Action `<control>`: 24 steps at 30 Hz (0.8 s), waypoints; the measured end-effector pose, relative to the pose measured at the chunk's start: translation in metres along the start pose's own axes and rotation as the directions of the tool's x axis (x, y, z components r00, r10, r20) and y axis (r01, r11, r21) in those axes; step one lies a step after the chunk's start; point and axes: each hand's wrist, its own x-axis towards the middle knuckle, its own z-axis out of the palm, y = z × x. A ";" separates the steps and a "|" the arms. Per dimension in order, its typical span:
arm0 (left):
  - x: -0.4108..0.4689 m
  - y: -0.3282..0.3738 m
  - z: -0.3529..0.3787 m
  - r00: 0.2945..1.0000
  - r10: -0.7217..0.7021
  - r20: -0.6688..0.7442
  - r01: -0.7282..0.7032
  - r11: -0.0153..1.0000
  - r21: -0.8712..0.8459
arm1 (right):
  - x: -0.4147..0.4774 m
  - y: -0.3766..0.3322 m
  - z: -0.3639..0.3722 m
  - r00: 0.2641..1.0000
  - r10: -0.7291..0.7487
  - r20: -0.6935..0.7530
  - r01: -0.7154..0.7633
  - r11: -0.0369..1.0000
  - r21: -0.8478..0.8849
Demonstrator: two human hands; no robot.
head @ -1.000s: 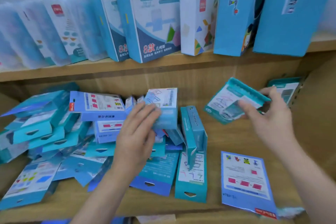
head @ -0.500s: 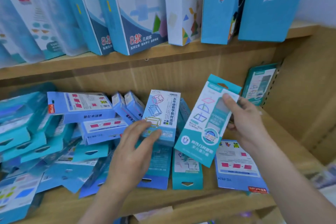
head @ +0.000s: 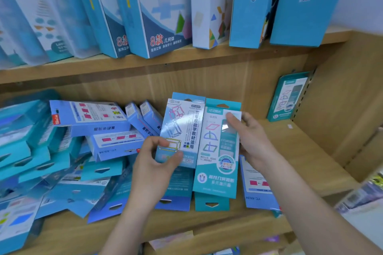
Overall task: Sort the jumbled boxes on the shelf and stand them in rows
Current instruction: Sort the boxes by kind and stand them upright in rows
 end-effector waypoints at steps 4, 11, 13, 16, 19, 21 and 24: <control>-0.004 0.011 -0.001 1.000 0.003 0.007 -0.002 0.990 -0.138 | -0.007 -0.004 -0.002 0.994 -0.105 -0.021 0.104 0.994 -0.019; -0.028 0.047 0.040 0.967 0.108 0.231 -0.060 0.977 -0.204 | -0.026 -0.043 -0.055 0.892 -0.409 -0.191 0.395 0.912 -0.105; -0.029 0.050 0.060 0.944 0.124 0.304 -0.074 0.983 -0.170 | -0.027 -0.050 -0.072 0.859 -0.456 -0.233 0.429 0.890 -0.158; -0.028 0.045 0.092 0.905 0.105 0.412 -0.045 0.987 -0.153 | -0.019 -0.046 -0.098 0.835 -0.482 -0.266 0.438 0.874 -0.211; -0.029 0.034 0.128 0.916 0.094 0.389 -0.035 0.987 -0.155 | -0.006 -0.038 -0.125 0.822 -0.508 -0.256 0.448 0.856 -0.259; -0.030 0.024 0.150 0.938 0.097 0.334 -0.053 0.989 -0.139 | 0.001 -0.036 -0.144 0.826 -0.516 -0.227 0.454 0.848 -0.274; -0.032 0.005 0.175 0.949 0.084 0.303 -0.103 0.994 0.046 | 0.011 -0.029 -0.171 0.847 -0.503 -0.175 0.445 0.848 -0.288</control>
